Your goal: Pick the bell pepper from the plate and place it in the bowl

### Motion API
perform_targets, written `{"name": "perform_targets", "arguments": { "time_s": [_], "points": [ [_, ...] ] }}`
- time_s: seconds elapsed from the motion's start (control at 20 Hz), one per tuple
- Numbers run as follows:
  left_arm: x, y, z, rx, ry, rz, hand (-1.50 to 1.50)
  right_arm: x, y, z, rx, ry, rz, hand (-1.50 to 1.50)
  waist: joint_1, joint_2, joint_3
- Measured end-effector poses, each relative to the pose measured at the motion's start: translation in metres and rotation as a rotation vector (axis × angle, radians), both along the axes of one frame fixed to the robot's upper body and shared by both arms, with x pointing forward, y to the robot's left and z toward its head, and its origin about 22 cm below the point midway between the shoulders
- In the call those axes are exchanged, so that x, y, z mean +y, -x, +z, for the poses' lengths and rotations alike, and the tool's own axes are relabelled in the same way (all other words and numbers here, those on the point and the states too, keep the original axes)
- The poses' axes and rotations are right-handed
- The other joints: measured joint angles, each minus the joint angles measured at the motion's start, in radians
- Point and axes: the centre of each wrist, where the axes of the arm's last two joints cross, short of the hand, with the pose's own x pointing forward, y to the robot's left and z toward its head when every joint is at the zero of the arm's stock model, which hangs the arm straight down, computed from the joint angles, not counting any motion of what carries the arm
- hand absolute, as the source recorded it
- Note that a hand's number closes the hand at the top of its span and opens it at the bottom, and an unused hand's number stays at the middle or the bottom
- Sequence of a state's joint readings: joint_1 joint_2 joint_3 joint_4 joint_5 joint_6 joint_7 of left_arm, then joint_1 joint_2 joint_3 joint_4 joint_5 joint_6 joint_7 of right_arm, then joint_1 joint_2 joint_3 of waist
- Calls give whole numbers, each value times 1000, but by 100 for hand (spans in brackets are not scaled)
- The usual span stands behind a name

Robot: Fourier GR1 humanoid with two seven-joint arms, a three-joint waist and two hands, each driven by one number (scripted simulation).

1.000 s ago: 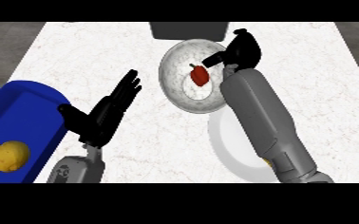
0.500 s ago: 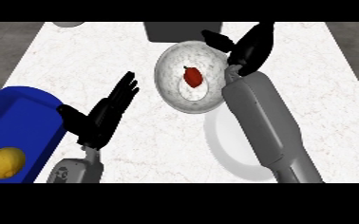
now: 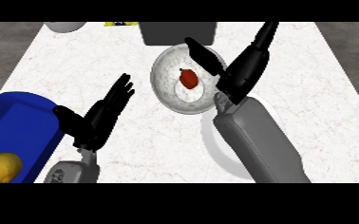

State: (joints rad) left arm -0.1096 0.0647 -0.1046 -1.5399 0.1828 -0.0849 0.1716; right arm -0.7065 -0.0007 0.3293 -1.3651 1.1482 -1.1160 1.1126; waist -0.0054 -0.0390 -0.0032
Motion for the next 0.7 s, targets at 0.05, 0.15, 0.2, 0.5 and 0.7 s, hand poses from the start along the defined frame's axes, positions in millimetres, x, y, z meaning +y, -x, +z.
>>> {"name": "perform_targets", "arguments": {
  "time_s": [0.05,0.15,0.2,0.5,0.7],
  "points": [
    [0,1,-2,7,1,0,0,3,5,1,-23,5,13,-150,-1,-2,0],
    [-1,1,-3,11,1,-1,0,8,17,-1,-54,16,39,150,-3,-5,-1],
    [-1,1,-3,13,-2,1,0,10,22,-2,-66,22,52,150,-4,-7,-1],
    [-3,1,-4,21,0,-4,0,21,54,-18,-76,48,128,150,0,-14,-2],
    [-2,1,-5,26,-2,-7,0,26,75,-30,-49,43,183,150,8,-13,-2]
  ]
}}
